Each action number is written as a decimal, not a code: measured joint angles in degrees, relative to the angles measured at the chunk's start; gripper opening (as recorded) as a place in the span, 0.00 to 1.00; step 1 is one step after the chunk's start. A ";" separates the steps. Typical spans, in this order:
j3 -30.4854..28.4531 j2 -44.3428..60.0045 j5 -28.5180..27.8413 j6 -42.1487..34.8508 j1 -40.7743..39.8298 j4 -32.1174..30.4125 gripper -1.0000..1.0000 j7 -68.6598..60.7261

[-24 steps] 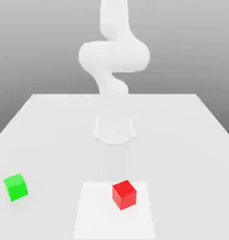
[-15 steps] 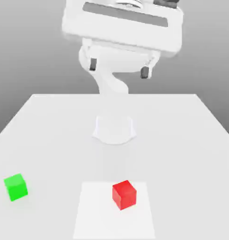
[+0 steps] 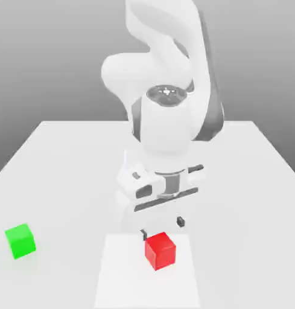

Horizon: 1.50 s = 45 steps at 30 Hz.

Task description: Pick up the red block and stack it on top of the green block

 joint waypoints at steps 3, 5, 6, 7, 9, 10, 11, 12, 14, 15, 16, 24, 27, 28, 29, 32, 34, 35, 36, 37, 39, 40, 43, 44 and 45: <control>-0.49 3.91 -0.68 3.34 0.31 0.51 0.50 0.49; -1.07 6.65 -1.29 5.63 0.75 0.78 0.50 0.86; -1.45 8.05 -1.59 6.80 1.05 0.88 0.50 1.01; -1.65 8.81 -1.77 7.43 1.20 0.94 0.00 1.11; -1.64 8.81 -1.80 7.41 1.20 0.94 0.00 1.14; -1.64 8.81 -1.83 7.40 1.19 0.94 0.00 1.17; -1.63 8.81 -1.87 7.38 1.17 0.94 0.00 1.21; -1.63 8.81 -1.91 7.36 1.15 0.94 0.00 1.25; -1.52 8.68 -1.93 7.27 1.06 0.94 0.00 1.26; -1.28 7.72 -1.67 6.49 0.88 0.88 0.00 1.12; -0.99 6.55 -1.37 5.51 0.67 0.78 0.00 0.95; 0.16 -3.45 0.34 -3.07 -0.08 -0.72 0.00 -0.35; -0.73 -4.94 0.78 -5.02 -0.77 -0.44 0.00 -1.40; -1.44 -4.99 0.94 -5.43 -1.22 -0.09 0.00 -1.89; -2.25 -4.97 1.09 -5.80 -1.82 0.29 0.00 -2.38; -4.83 -4.80 1.49 -6.86 -4.93 1.50 0.00 -3.86; -6.08 -4.64 1.70 -7.55 -8.19 2.33 0.00 -4.81; -6.48 -4.56 1.78 -7.89 -9.86 2.75 0.00 -5.27; -6.78 -4.47 1.85 -8.24 -11.32 3.16 0.00 -5.72; -7.04 -4.39 1.90 -8.58 -12.51 3.58 0.00 -6.16; -7.74 -4.22 1.98 -9.27 -14.41 4.41 0.00 -7.02; -8.22 -4.14 2.01 -9.61 -15.44 4.82 0.00 -7.45; -9.65 -3.89 2.05 -10.64 -19.08 6.06 0.00 -8.69; -10.11 -3.81 2.05 -10.98 -20.23 6.48 0.00 -9.09; -10.57 -3.73 2.03 -11.32 -21.36 6.89 0.00 -9.48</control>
